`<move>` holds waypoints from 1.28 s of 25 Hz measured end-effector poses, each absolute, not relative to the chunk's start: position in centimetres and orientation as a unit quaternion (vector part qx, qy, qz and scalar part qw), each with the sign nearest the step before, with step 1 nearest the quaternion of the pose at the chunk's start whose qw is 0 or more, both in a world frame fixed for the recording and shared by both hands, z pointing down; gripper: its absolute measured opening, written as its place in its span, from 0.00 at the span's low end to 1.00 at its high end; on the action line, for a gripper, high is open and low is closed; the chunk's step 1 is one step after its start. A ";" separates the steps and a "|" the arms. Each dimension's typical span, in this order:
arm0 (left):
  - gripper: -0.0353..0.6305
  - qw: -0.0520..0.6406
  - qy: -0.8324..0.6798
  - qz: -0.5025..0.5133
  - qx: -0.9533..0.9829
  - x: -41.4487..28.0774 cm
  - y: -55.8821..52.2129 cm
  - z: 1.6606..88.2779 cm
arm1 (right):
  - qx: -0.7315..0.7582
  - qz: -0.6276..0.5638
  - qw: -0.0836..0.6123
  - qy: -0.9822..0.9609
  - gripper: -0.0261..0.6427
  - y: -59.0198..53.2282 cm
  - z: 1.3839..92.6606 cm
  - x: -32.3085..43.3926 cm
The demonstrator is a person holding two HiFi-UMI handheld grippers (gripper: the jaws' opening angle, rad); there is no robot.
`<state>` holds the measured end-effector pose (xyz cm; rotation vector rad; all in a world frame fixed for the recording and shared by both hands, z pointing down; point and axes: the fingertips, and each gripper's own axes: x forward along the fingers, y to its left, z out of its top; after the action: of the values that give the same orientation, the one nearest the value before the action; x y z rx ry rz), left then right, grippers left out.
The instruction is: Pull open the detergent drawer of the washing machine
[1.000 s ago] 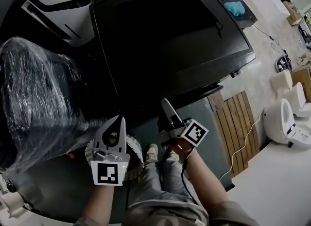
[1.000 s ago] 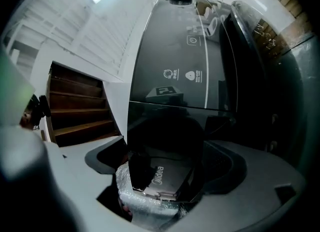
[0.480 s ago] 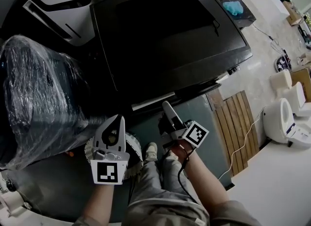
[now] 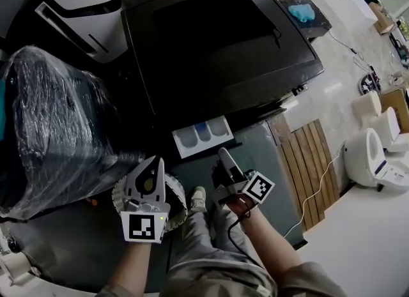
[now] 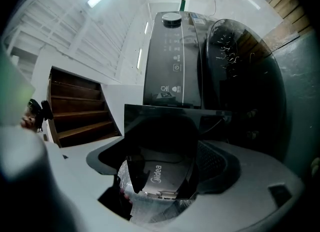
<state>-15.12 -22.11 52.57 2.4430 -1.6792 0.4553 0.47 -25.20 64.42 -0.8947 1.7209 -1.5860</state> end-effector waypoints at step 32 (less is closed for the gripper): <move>0.07 0.049 -0.534 0.148 0.831 -12.3 -20.0 48.4 | -0.387 -0.597 0.251 0.656 0.63 -17.4 63.2 3.5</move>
<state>-12.33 -20.01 48.44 2.5324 -1.6278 0.4498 3.51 -17.42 63.16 -1.0522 1.7853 -1.6248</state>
